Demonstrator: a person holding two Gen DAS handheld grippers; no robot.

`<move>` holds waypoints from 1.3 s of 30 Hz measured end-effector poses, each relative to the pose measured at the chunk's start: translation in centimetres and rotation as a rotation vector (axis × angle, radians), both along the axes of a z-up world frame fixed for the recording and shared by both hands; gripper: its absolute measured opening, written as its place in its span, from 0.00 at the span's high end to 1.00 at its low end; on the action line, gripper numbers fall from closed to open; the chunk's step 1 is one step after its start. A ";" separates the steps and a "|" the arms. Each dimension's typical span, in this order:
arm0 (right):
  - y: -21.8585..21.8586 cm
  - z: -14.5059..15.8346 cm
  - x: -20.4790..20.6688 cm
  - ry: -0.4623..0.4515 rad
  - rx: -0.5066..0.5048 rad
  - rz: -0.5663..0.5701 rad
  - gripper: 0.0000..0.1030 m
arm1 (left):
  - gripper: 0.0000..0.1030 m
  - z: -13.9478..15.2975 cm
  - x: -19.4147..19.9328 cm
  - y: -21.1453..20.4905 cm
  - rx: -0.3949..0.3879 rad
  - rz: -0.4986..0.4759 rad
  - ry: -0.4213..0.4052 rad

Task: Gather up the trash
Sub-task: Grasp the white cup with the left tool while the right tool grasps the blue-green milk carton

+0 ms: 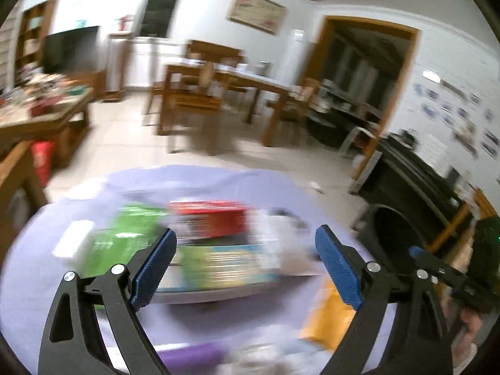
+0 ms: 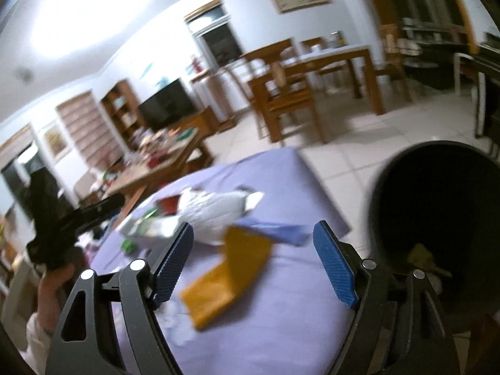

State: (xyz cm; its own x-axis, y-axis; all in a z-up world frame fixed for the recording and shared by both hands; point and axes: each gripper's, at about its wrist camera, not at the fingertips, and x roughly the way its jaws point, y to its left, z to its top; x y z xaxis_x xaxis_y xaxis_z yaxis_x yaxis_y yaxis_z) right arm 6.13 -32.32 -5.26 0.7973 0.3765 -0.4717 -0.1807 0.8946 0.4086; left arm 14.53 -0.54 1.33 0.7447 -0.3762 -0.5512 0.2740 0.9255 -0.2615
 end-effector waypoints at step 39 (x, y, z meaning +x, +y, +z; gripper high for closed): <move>26.2 1.8 10.8 0.011 -0.492 0.640 0.52 | 0.61 -4.4 4.4 11.8 -0.057 0.064 0.075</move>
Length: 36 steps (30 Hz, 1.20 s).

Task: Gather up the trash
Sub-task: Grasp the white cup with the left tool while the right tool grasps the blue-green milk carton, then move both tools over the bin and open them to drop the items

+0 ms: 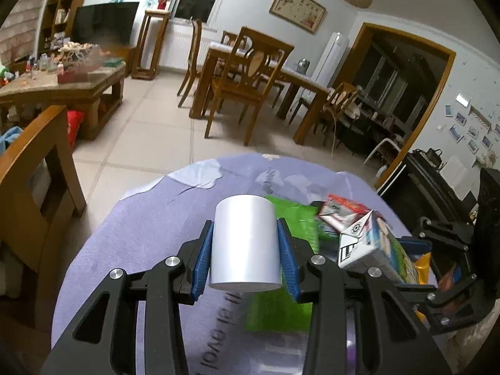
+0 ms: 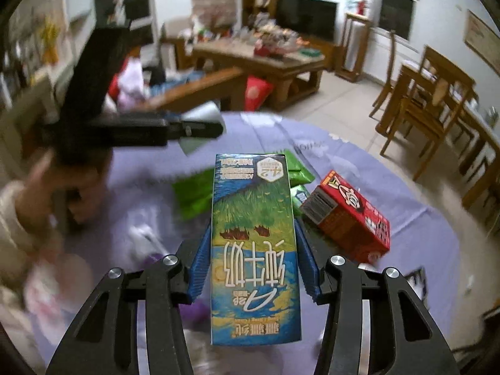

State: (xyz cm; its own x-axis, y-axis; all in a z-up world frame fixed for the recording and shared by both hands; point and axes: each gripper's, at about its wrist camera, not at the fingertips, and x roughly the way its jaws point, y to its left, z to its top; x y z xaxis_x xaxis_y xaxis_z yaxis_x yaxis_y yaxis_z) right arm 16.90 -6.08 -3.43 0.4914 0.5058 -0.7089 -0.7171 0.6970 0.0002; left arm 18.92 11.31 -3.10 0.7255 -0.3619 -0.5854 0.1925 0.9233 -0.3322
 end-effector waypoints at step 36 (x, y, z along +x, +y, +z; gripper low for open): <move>-38.4 3.7 -20.2 -0.174 0.578 -0.732 0.52 | 0.62 6.8 -13.1 -31.4 0.084 -0.454 -0.249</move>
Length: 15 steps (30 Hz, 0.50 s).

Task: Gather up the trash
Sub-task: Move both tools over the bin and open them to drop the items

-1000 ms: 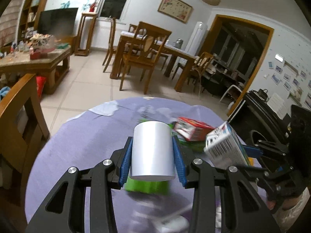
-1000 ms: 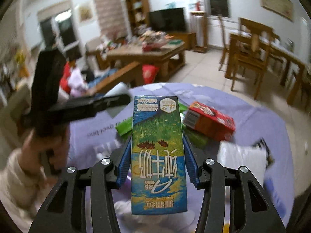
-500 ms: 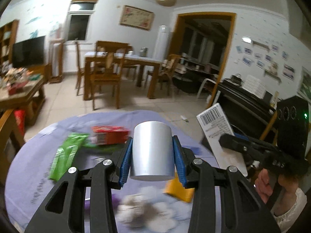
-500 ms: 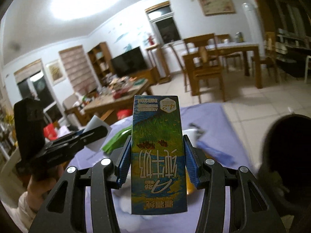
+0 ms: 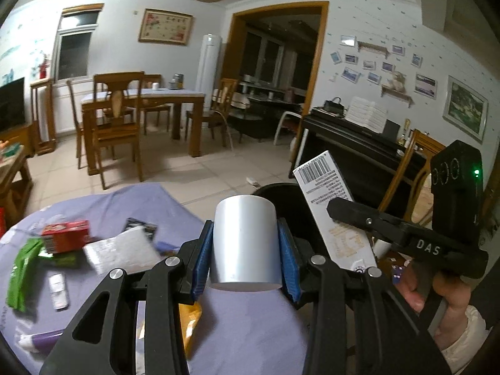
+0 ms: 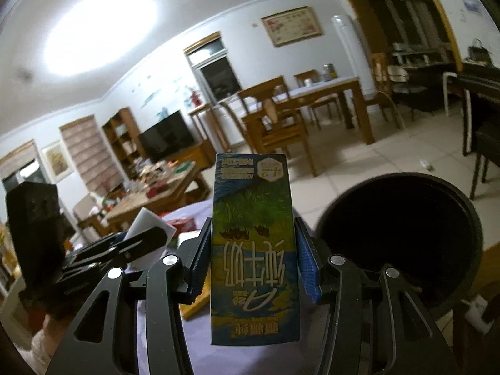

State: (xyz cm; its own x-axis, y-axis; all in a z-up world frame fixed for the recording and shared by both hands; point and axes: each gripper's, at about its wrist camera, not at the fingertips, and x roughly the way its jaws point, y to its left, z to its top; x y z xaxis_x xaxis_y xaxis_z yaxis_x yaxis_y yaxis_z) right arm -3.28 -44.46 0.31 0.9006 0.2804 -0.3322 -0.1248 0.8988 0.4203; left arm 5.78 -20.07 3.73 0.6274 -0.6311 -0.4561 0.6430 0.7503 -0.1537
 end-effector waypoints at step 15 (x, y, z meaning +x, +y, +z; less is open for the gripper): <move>-9.9 -6.7 -0.3 0.048 0.066 -0.280 0.52 | 0.62 -3.7 4.2 -9.4 -0.042 -0.128 0.139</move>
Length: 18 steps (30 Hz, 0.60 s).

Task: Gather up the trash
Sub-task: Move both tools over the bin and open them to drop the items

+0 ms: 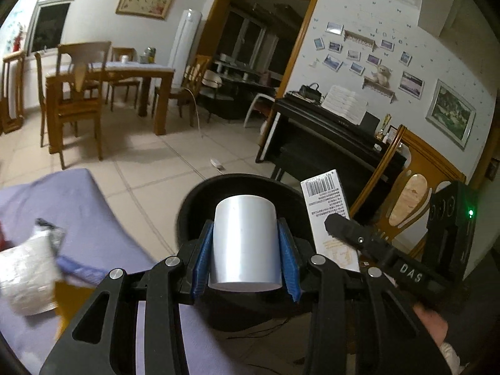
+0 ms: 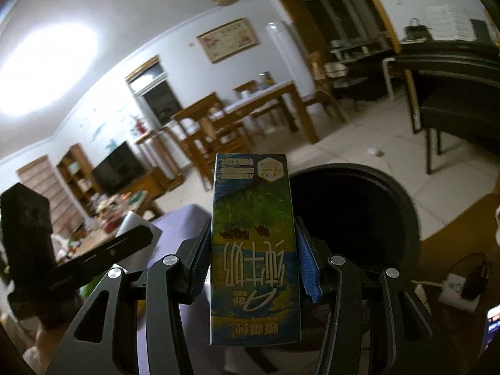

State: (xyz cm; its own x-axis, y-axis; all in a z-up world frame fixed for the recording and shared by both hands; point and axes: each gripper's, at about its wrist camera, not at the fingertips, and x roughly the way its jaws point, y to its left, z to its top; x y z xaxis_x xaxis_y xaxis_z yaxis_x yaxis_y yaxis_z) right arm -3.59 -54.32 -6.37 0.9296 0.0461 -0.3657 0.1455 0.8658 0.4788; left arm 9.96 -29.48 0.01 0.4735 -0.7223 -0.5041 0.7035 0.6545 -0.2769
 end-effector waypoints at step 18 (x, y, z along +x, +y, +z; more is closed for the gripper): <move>-6.0 -6.5 3.9 0.053 0.075 -0.102 0.51 | 0.61 -3.3 1.9 -6.6 0.099 -0.072 0.059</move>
State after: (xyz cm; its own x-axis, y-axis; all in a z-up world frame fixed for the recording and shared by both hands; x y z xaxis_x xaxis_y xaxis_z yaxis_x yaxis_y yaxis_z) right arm 0.31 -60.30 -12.91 0.9102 -0.0184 -0.4138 0.2576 0.8074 0.5308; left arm 11.88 -36.03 -3.31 0.3894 -0.6985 -0.6004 0.7341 0.6291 -0.2556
